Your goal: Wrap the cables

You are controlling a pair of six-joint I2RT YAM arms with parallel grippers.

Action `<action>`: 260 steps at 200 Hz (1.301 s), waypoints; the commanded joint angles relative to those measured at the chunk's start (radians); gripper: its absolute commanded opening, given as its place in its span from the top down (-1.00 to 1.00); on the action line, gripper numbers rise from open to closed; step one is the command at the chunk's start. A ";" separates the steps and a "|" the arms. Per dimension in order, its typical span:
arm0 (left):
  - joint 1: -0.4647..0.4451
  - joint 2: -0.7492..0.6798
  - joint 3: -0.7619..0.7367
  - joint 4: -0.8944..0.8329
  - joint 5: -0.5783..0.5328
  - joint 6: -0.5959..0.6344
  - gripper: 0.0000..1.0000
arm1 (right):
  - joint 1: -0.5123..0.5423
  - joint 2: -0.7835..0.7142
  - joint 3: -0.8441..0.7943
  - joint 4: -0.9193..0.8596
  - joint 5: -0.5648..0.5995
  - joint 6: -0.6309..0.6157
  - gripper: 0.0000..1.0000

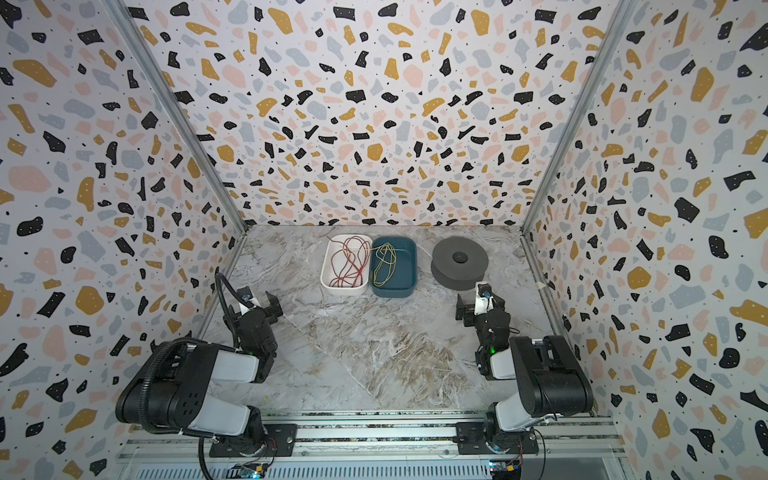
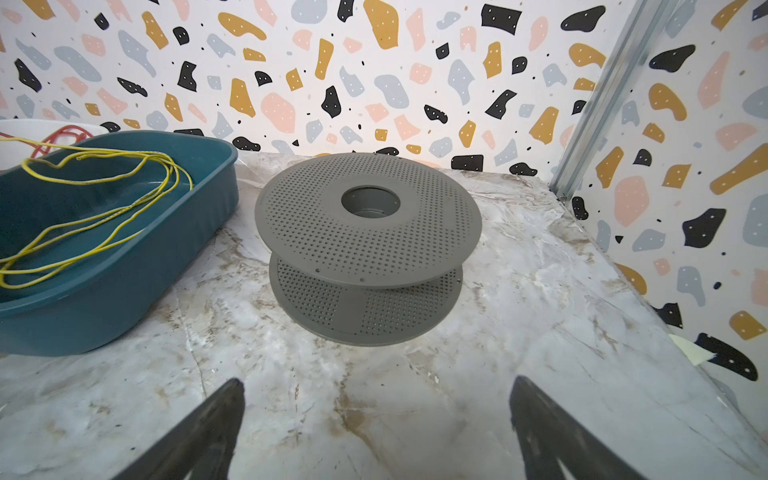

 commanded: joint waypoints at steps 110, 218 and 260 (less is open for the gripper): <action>0.004 -0.029 0.025 0.002 0.011 0.007 -0.99 | 0.036 -0.094 0.071 -0.146 0.101 -0.009 -0.98; -0.027 -0.236 0.657 -1.201 0.192 -0.332 -0.99 | 0.239 -0.023 0.799 -1.127 0.038 0.246 -0.99; -0.059 -0.280 0.664 -1.309 0.438 -0.342 -0.99 | 0.252 0.108 0.964 -1.172 -0.244 0.376 -0.93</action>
